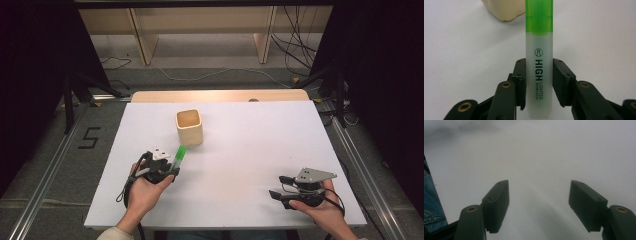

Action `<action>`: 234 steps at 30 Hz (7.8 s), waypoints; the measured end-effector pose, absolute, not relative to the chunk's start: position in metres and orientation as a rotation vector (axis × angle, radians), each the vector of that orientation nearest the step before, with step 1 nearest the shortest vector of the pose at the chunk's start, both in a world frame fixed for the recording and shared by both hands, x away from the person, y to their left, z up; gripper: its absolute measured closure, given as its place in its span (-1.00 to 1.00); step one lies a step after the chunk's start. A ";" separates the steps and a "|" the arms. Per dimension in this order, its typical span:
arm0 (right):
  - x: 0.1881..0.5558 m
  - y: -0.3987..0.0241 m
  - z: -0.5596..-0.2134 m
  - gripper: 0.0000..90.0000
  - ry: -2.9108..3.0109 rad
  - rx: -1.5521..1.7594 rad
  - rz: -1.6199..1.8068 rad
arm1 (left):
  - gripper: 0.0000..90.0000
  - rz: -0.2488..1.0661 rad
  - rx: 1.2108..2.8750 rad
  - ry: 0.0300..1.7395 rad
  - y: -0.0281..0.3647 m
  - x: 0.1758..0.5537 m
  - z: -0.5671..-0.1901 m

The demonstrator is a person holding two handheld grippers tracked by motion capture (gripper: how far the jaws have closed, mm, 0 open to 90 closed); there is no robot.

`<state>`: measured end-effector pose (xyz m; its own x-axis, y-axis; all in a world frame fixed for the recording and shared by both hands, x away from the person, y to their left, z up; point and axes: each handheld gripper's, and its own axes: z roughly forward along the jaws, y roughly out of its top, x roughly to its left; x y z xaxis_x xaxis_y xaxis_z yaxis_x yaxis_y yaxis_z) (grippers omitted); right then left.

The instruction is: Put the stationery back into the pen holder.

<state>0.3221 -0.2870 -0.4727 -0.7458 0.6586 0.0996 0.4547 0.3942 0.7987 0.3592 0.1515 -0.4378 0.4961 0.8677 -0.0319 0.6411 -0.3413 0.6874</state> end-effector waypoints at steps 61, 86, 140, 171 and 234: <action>0.322 -0.287 -0.473 -0.27 2.420 0.985 1.278 | 0.47 0.584 1.940 1.177 0.136 0.385 -0.416; 0.322 -0.287 -0.473 -0.27 2.419 0.984 1.279 | 0.47 0.616 1.908 1.169 0.132 0.399 -0.404; 0.322 -0.288 -0.473 -0.27 2.413 0.990 1.282 | 0.47 0.661 1.838 1.148 0.117 0.440 -0.377; 0.322 -0.288 -0.473 -0.27 2.414 0.989 1.284 | 0.47 0.660 1.847 1.176 0.113 0.472 -0.372; 0.323 -0.289 -0.473 -0.27 2.417 0.971 1.286 | 0.47 0.674 1.861 1.191 0.105 0.500 -0.382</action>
